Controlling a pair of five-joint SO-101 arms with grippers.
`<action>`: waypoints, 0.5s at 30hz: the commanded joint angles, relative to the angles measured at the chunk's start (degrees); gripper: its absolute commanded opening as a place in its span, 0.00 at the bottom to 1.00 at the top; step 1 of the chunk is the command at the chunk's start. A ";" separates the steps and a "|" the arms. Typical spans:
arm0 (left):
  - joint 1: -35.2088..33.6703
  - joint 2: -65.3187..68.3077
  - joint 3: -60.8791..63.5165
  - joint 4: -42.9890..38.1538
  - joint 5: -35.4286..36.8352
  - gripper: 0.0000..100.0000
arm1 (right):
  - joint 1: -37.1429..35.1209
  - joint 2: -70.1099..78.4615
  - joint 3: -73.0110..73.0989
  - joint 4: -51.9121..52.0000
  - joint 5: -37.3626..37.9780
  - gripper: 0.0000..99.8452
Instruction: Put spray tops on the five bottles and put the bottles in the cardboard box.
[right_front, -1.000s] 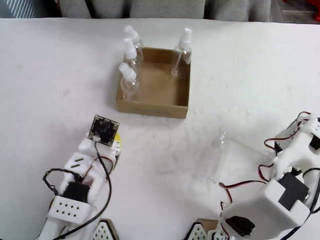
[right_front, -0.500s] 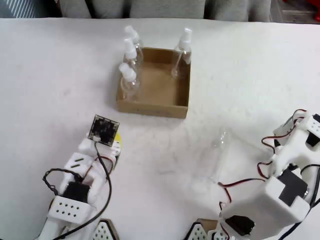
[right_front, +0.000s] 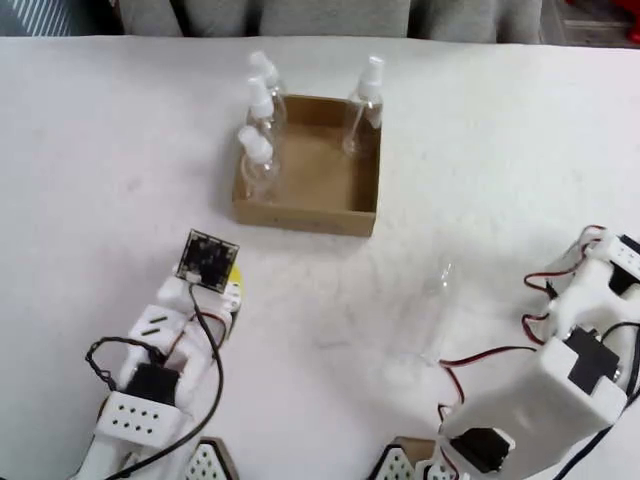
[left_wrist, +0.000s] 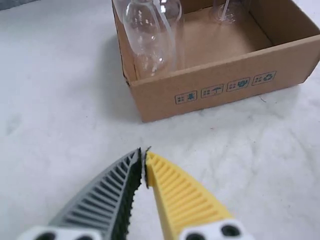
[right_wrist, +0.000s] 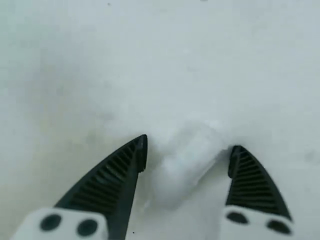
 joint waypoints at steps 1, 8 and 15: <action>-0.31 -1.19 -0.18 -1.05 -0.44 0.02 | -0.48 -4.18 -2.02 -1.98 5.01 0.00; -0.31 -1.19 -0.18 -1.05 -0.44 0.02 | -0.31 -13.41 -2.02 1.89 6.42 0.02; -0.31 -1.19 -0.18 -1.05 -0.44 0.02 | -1.71 -24.31 -2.02 2.15 6.59 0.02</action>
